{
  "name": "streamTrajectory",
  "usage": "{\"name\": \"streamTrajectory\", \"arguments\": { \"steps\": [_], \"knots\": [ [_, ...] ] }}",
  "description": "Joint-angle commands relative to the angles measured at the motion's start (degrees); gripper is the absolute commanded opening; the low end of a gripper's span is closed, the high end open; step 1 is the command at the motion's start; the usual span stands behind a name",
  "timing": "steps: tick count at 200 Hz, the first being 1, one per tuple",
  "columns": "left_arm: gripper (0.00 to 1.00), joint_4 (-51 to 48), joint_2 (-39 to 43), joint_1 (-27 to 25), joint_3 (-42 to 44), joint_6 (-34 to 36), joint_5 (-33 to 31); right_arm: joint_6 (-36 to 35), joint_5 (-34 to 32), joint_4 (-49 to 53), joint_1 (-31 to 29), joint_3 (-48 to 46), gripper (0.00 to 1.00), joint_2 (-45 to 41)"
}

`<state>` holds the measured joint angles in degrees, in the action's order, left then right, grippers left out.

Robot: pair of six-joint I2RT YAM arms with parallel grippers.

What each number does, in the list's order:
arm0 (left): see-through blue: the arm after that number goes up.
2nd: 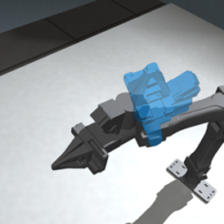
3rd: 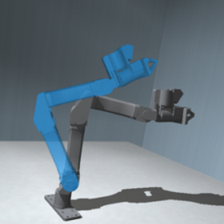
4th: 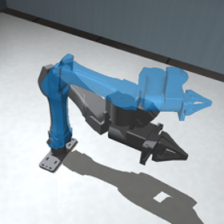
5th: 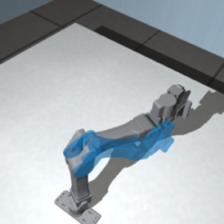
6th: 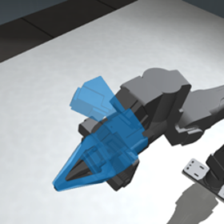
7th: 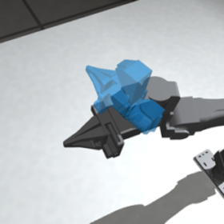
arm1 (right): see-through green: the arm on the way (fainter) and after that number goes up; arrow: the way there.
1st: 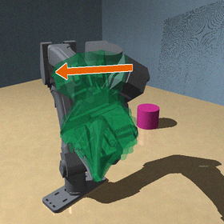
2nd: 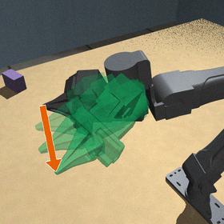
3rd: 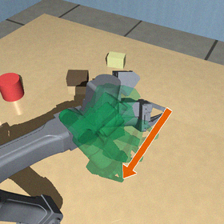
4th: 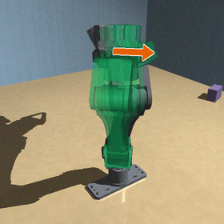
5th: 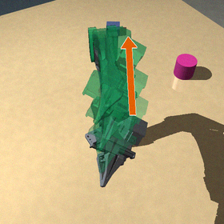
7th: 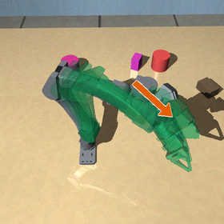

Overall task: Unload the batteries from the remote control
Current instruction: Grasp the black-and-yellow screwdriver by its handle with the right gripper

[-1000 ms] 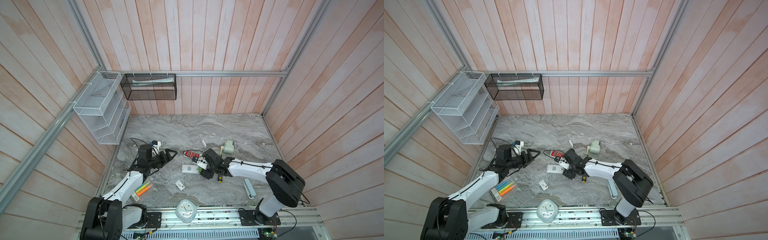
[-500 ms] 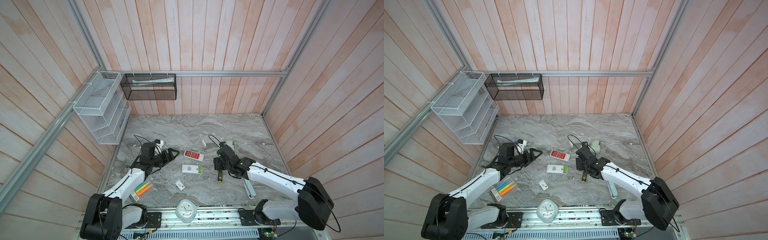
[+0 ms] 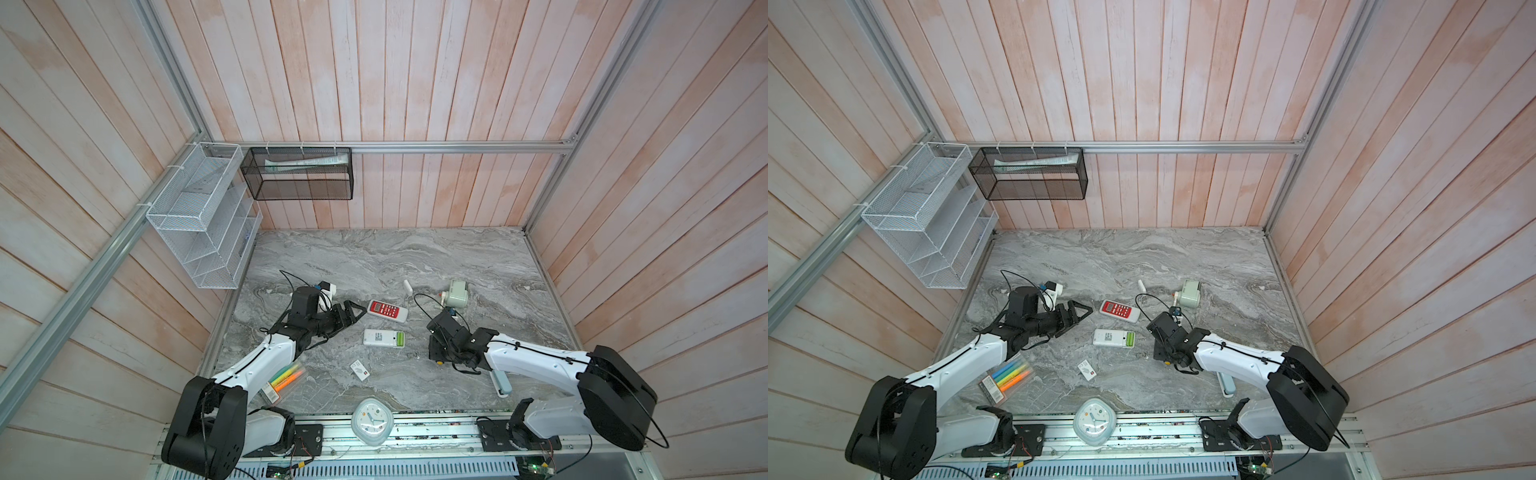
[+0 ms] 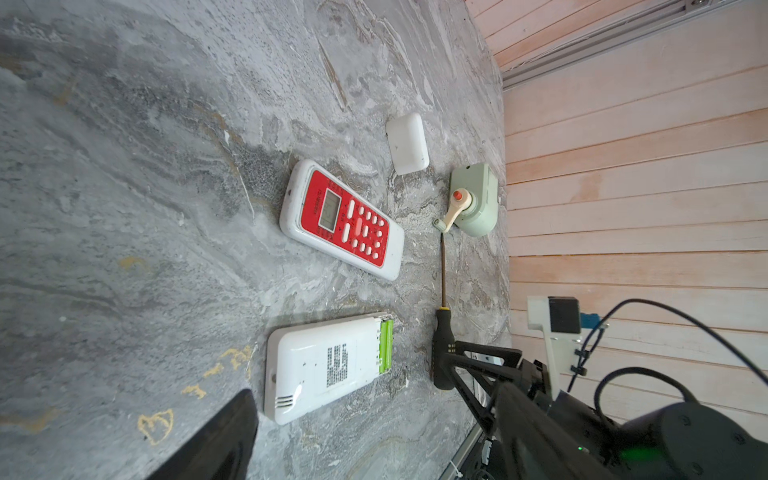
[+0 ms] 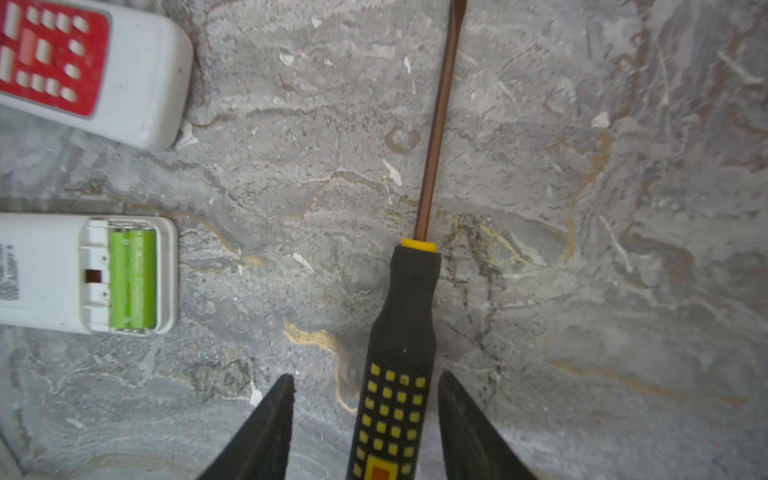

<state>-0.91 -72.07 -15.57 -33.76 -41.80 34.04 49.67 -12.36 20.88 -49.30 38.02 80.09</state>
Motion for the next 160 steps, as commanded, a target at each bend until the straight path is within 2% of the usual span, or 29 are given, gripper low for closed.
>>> {"name": "streamTrajectory", "arguments": {
  "steps": [1,17,37,100,130,160],
  "knots": [
    [0.91,1.45,-0.09,-0.34,-1.33,-0.12,-0.39,3.44,-2.08,1.26,-1.50,2.12,0.54,3.69],
    [0.91,1.43,0.18,-0.42,-1.16,-0.09,-0.38,4.45,-3.75,3.29,-2.41,3.38,0.51,6.18],
    [0.91,1.44,0.34,-0.42,-1.04,-0.03,-0.47,4.89,-5.24,5.20,-3.55,4.72,0.42,8.34],
    [0.91,2.84,-0.51,-0.50,-1.22,-0.47,0.41,2.09,-5.95,7.58,-4.84,5.62,0.07,7.62],
    [0.91,2.98,-0.79,-0.51,-1.57,-0.49,0.67,-1.98,-5.29,7.59,-5.00,5.57,0.00,4.87],
    [0.91,3.02,-0.79,-0.51,-1.54,-0.56,0.85,-5.99,-4.15,7.93,-5.00,6.03,0.00,2.19]
  ]
}}
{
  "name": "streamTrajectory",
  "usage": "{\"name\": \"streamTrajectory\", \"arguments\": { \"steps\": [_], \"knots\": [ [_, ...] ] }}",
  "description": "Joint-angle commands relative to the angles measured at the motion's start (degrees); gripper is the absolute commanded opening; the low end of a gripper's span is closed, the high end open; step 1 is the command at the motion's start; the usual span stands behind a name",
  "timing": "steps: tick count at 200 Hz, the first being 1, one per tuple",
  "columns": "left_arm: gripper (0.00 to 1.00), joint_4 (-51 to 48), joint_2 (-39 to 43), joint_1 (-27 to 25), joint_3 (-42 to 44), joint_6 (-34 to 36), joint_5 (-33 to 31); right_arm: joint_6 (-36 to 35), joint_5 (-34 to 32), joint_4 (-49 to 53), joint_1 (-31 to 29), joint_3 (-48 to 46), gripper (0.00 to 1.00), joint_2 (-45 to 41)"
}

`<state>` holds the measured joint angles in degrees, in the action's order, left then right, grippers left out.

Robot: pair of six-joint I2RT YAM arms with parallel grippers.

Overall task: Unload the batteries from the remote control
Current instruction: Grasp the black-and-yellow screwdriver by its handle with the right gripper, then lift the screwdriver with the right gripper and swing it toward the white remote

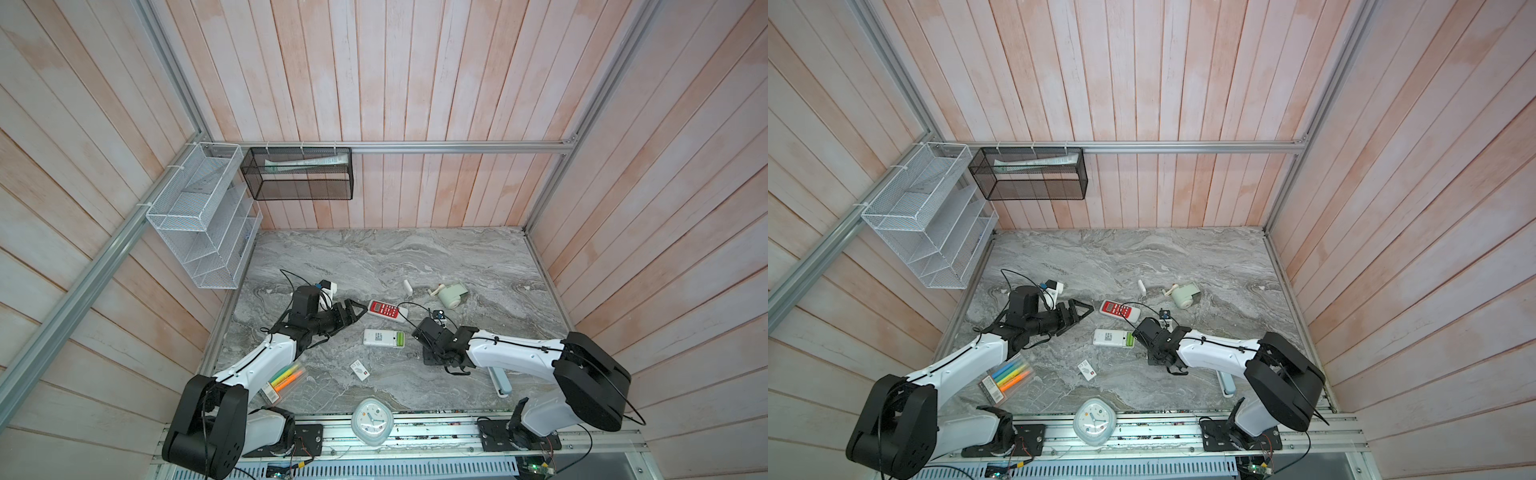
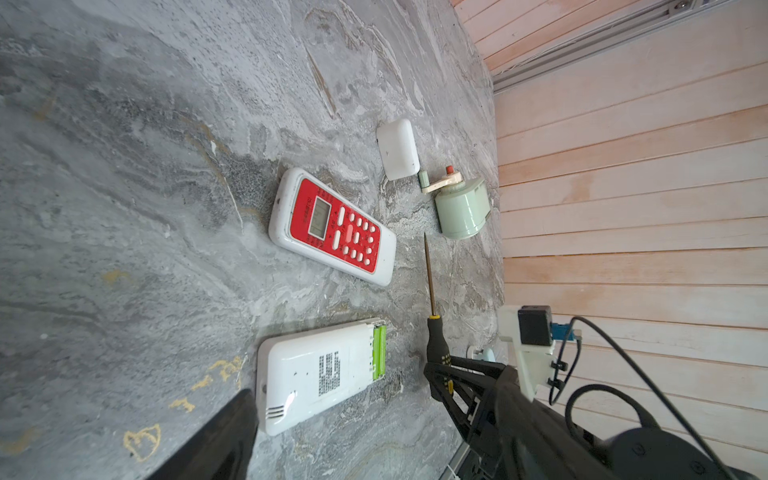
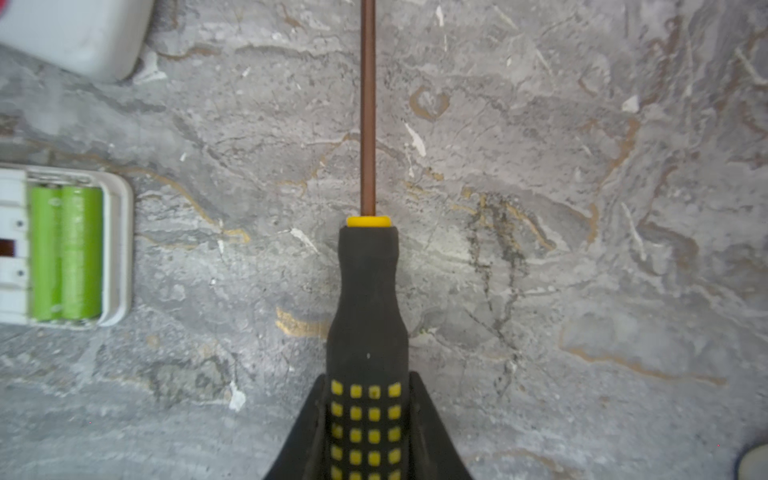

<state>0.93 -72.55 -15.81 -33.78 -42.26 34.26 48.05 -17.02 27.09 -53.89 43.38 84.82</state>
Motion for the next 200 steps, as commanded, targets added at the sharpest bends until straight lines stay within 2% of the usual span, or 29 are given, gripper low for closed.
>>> {"name": "streamTrajectory", "arguments": {
  "steps": [1,27,54,111,170,200],
  "knots": [
    [0.91,1.18,-0.31,-0.27,-1.58,-0.10,0.63,-4.42,0.55,1.73,-0.37,0.71,0.00,-2.63],
    [0.91,1.37,-0.22,-0.27,-1.45,-0.32,0.80,-7.19,1.05,2.59,-0.43,1.55,0.00,-5.10],
    [0.91,2.10,-0.13,-0.36,-1.38,-0.89,1.73,-13.35,2.85,1.32,-0.43,1.94,0.00,-8.55],
    [0.90,8.95,0.05,-4.04,-1.15,-5.67,2.58,-26.04,9.02,-11.85,-0.43,-1.56,0.00,-19.45],
    [0.88,22.28,-2.39,-8.92,-2.18,-12.45,2.30,-30.08,9.34,-12.11,-0.60,3.15,0.00,-15.30],
    [0.87,22.31,-3.81,-9.32,-3.64,-12.91,0.20,-30.83,9.28,-13.61,-1.87,3.90,0.00,-13.35]
  ]
}}
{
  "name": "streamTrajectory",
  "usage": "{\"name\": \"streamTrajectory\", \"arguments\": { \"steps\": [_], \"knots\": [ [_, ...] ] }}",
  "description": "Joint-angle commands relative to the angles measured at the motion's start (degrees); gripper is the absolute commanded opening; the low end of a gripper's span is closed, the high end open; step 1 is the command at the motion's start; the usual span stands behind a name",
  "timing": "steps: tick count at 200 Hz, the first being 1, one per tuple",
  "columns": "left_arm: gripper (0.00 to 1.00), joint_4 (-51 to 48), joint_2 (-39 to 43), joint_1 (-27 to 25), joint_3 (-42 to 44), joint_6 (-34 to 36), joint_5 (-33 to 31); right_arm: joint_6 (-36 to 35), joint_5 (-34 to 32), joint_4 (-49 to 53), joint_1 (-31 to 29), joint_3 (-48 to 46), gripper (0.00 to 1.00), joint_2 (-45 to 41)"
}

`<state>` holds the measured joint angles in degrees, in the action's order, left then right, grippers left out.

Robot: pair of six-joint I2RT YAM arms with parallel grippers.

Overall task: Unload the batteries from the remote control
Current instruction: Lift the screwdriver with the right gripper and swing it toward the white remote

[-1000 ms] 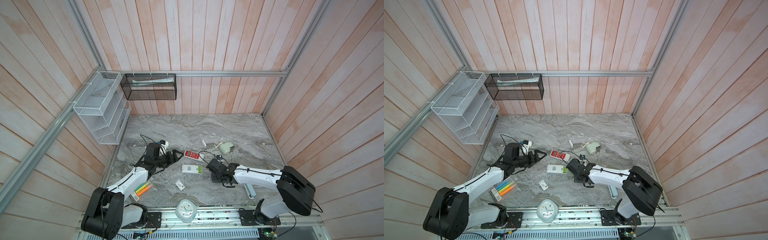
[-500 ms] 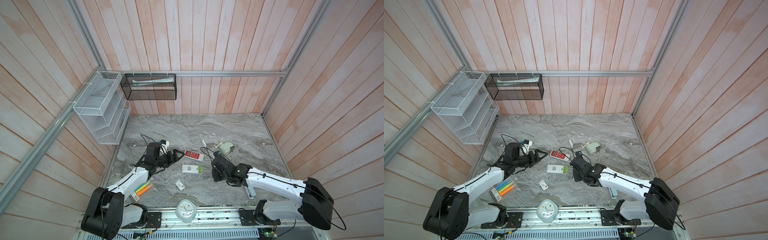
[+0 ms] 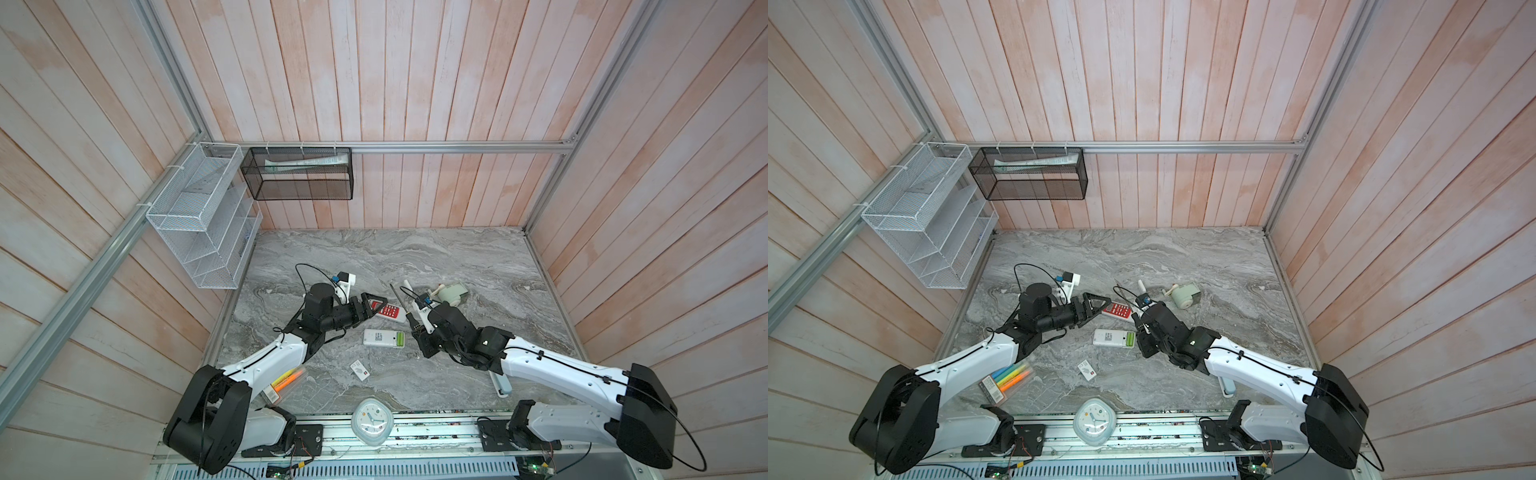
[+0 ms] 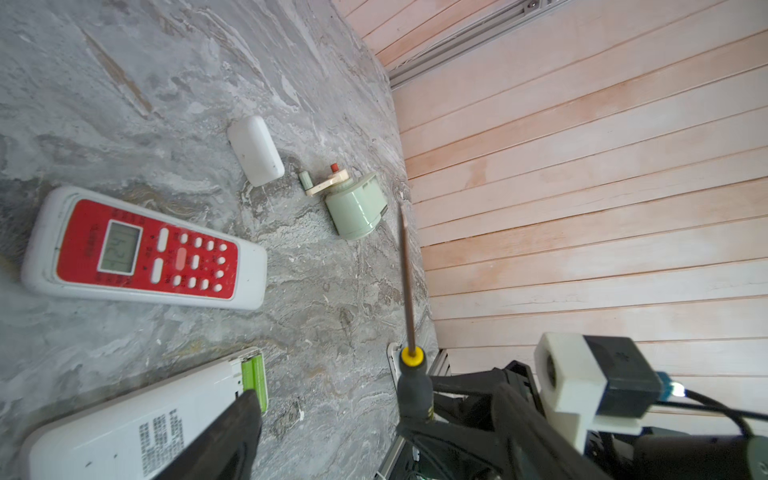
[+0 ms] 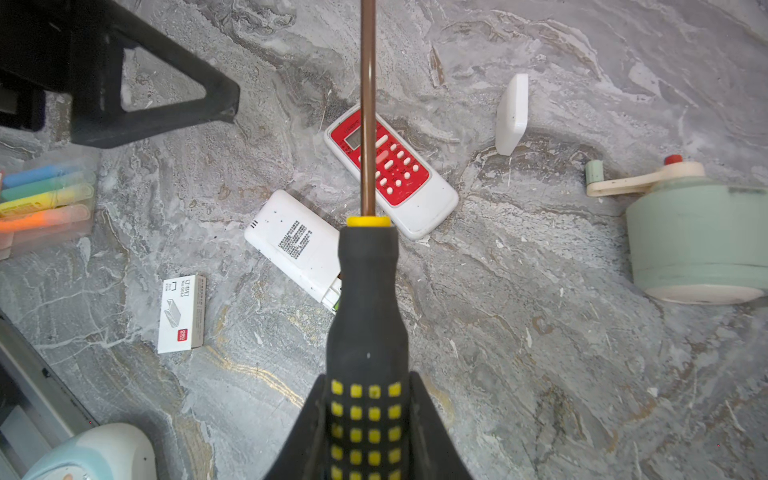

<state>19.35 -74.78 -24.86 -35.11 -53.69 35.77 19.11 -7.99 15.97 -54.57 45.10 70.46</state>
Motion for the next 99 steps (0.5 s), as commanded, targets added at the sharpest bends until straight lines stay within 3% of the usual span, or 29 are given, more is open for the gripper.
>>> {"name": "streamTrajectory", "arguments": {
  "steps": [1,46,82,99],
  "knots": [
    [0.87,3.91,-1.68,-0.27,-2.36,-1.49,-1.36,-1.93,0.30,-2.55,-1.22,2.18,0.00,1.05],
    [0.77,7.60,-7.49,-0.49,-3.69,-3.85,-1.15,-2.82,0.08,-3.40,-3.04,4.50,0.00,3.65],
    [0.61,11.16,-9.28,-0.97,-3.58,-5.19,-1.13,-2.96,1.41,-3.73,-3.51,5.91,0.00,5.12],
    [0.50,11.41,-8.98,-0.98,-3.31,-5.37,-1.55,-3.09,1.82,-3.62,-3.55,6.20,0.00,5.61]
  ]
}}
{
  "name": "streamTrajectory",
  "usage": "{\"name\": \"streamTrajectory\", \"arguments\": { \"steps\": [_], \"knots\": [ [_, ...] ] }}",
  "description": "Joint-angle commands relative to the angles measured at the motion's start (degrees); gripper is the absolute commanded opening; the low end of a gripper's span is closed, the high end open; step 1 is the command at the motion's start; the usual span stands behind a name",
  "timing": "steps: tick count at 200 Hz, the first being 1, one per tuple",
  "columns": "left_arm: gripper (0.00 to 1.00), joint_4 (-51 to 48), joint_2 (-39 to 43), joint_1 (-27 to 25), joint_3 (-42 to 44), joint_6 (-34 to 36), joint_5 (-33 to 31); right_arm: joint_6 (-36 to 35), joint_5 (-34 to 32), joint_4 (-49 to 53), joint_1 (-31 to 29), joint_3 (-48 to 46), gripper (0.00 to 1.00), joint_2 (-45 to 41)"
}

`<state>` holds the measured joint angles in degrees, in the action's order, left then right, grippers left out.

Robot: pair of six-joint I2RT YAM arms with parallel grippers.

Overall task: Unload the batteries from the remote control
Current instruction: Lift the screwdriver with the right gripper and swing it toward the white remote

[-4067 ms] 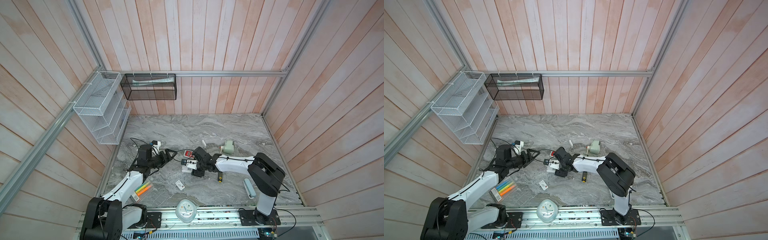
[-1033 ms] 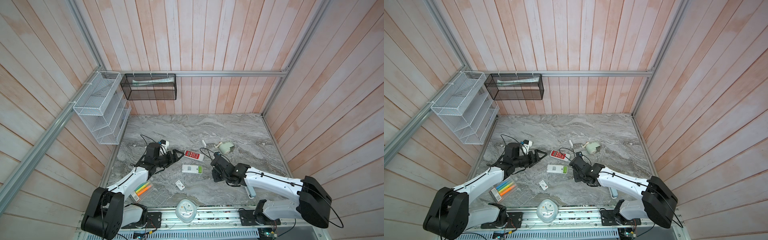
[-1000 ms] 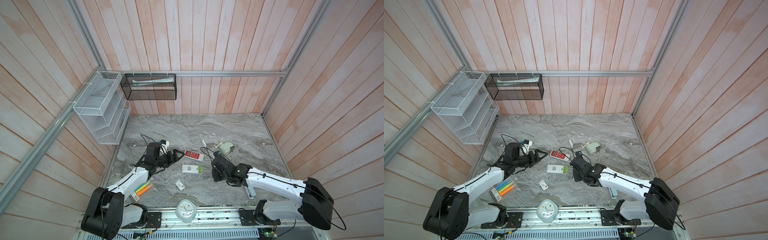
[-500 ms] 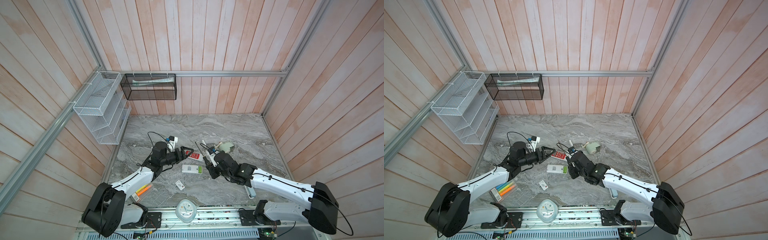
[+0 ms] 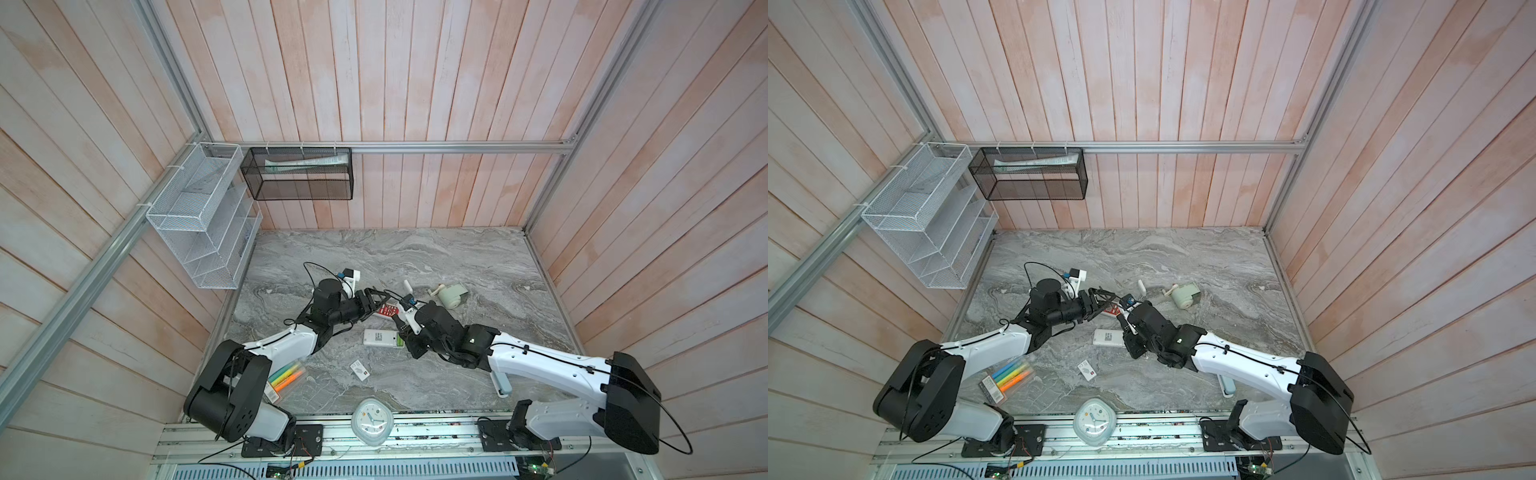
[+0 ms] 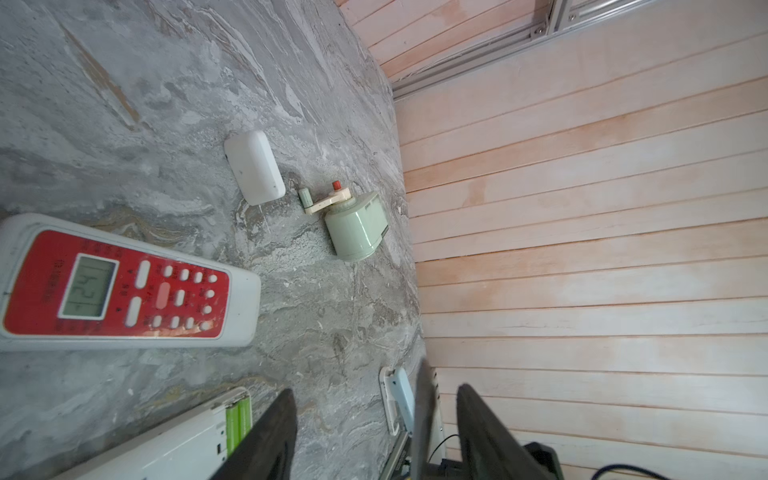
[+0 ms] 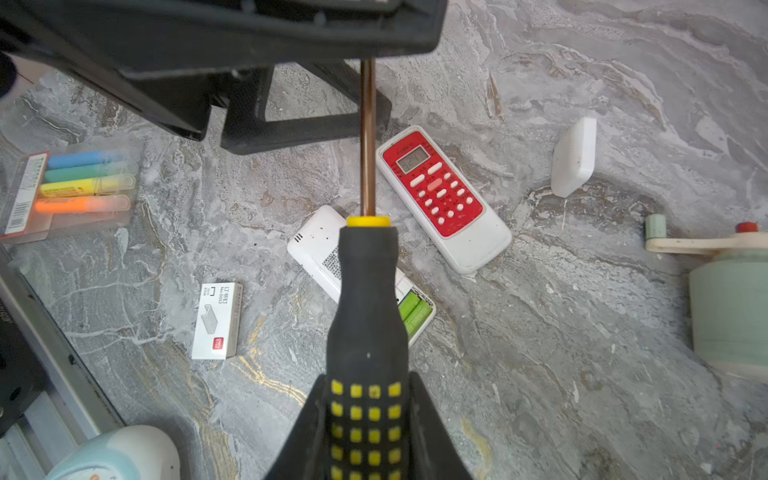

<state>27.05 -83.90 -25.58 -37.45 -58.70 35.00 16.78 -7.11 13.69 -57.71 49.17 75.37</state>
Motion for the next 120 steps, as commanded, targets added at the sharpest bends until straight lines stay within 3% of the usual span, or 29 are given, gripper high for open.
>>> {"name": "streamTrajectory", "arguments": {
  "steps": [1,40,87,120],
  "knots": [
    [0.49,3.72,0.13,-0.26,-0.96,-0.36,-0.80,-0.77,0.96,-1.32,-0.43,2.15,0.00,0.71],
    [0.23,2.76,0.86,-0.26,-0.67,-0.87,-1.75,-1.60,0.76,-1.30,-0.73,3.13,0.00,1.34],
    [0.07,0.09,1.29,-0.26,-0.34,-2.39,-2.31,-2.93,0.27,-1.73,-0.78,3.81,0.00,1.69],
    [0.02,2.25,1.68,-0.09,1.14,-6.60,-2.09,-4.22,-0.57,-3.57,-0.74,3.15,0.00,1.23]
  ]
}}
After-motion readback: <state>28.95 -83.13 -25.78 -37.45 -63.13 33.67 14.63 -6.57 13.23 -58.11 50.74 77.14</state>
